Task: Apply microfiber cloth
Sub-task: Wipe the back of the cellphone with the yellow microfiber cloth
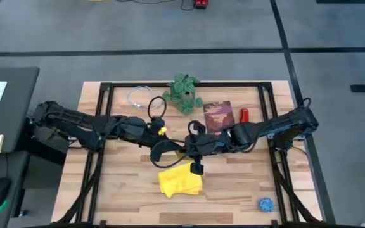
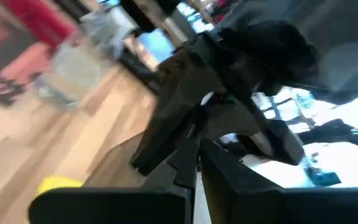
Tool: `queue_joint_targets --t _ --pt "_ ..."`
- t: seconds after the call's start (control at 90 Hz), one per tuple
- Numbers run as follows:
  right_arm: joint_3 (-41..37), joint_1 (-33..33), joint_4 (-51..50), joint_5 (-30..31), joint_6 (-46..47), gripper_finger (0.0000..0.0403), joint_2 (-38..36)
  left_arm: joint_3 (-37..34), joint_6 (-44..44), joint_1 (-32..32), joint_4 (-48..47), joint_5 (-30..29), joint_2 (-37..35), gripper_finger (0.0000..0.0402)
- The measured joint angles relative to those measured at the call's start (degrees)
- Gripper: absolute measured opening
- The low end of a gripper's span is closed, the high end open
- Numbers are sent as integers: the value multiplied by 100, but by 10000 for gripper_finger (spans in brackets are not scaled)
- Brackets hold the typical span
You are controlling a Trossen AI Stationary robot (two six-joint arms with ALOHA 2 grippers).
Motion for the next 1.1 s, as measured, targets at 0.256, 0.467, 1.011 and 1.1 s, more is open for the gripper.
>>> queue_joint_targets --t 0.256,0.467,1.011,1.1 --pt "36 188 -126 -156 -33 12 -22 -30 20 328 -467 -381 -465 0" --pt "35 241 -194 -87 185 12 -48 -48 445 214 -495 -424 -767 0" --pt "31 200 -111 -222 415 12 -190 -38 1597 -2891 -2465 -3665 -797 0" --pt "31 161 -74 -252 422 12 -186 -38 823 -3013 -2910 -3952 -803 3"
